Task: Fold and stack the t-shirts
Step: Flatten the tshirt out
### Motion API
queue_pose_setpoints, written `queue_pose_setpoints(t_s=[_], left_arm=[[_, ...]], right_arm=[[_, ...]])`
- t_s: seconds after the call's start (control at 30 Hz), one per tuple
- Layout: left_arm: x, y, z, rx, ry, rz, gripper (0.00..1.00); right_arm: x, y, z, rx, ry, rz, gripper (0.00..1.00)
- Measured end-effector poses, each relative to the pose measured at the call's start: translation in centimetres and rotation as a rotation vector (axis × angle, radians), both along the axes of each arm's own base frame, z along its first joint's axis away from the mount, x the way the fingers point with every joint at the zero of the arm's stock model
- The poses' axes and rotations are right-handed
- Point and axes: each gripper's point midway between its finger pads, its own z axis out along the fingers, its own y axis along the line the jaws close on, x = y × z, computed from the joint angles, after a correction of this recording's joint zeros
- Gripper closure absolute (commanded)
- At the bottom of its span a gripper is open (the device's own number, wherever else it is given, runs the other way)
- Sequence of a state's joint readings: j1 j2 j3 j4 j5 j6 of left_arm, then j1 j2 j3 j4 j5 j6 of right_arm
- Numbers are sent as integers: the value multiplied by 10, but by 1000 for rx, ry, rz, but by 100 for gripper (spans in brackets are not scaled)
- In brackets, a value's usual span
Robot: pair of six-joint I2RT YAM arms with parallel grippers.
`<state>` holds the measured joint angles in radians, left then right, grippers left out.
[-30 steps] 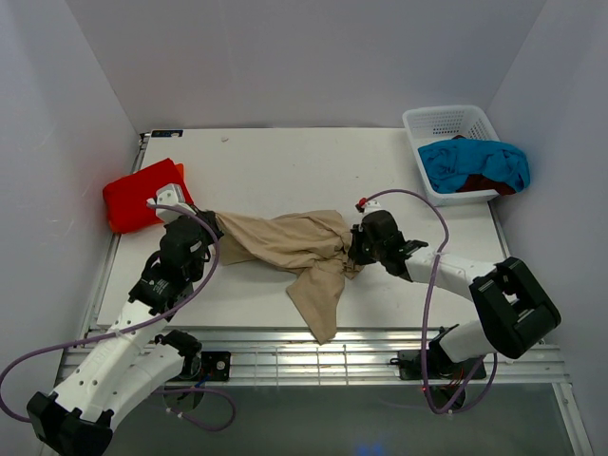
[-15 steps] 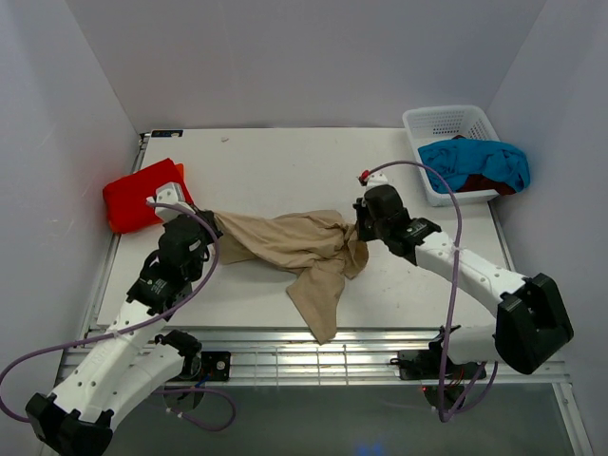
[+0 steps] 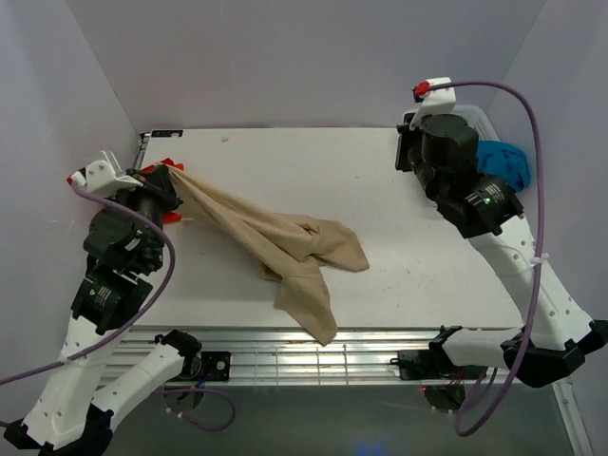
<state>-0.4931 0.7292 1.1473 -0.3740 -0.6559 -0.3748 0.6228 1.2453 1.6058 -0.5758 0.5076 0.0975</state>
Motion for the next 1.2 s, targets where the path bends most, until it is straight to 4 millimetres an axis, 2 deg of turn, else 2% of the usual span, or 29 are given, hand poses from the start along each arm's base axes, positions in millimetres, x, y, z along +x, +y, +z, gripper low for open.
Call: queue_pose_setpoints(t_s=[0.03,0.13,0.17,0.23,0.3,0.33,0.4,0.43,0.5,0.53,0.57,0.6,0.67,0.77,0.87,1.2], left_arm=[[-6,4,18,8,-35,1,100],[-21,11,48,25,-96,-9,100],[-25,11,54,32,-108,-19,100],[-30,10,58,43,-121,-44,100],[-29,4,54,61,-108,-75,100],[-27,1,49,70,-96,-92,100],[-22,-8,33,93,-58,-126,100],[-19,-12,24,104,-36,-141,100],[-11,-21,4,127,15,-168,100],[-7,-25,-6,137,42,-181,100],[-4,-29,-16,147,67,-192,100],[-1,-32,-25,156,94,-201,100],[5,-37,-40,165,132,-215,100],[9,-42,-59,167,175,-227,100],[7,-42,-68,161,189,-228,100],[-2,-35,-64,146,161,-218,100]], right_arm=[[-3,-5,16,5,-26,-9,92],[-15,-15,52,29,-85,-8,92],[-20,-14,56,44,-93,12,92],[-29,-8,44,57,-64,68,90],[-35,8,6,82,-10,148,84],[-41,16,-27,79,51,190,72],[-49,35,-97,79,170,262,63],[-58,42,-142,65,259,296,55],[-86,54,-229,20,455,352,51],[-104,57,-261,-1,535,380,48],[-122,59,-283,-21,596,411,46],[-137,64,-295,-34,630,441,46],[-155,82,-297,-25,634,508,45],[-171,118,-281,47,575,602,44],[-187,136,-283,93,568,659,43],[-224,160,-351,106,723,684,43]])
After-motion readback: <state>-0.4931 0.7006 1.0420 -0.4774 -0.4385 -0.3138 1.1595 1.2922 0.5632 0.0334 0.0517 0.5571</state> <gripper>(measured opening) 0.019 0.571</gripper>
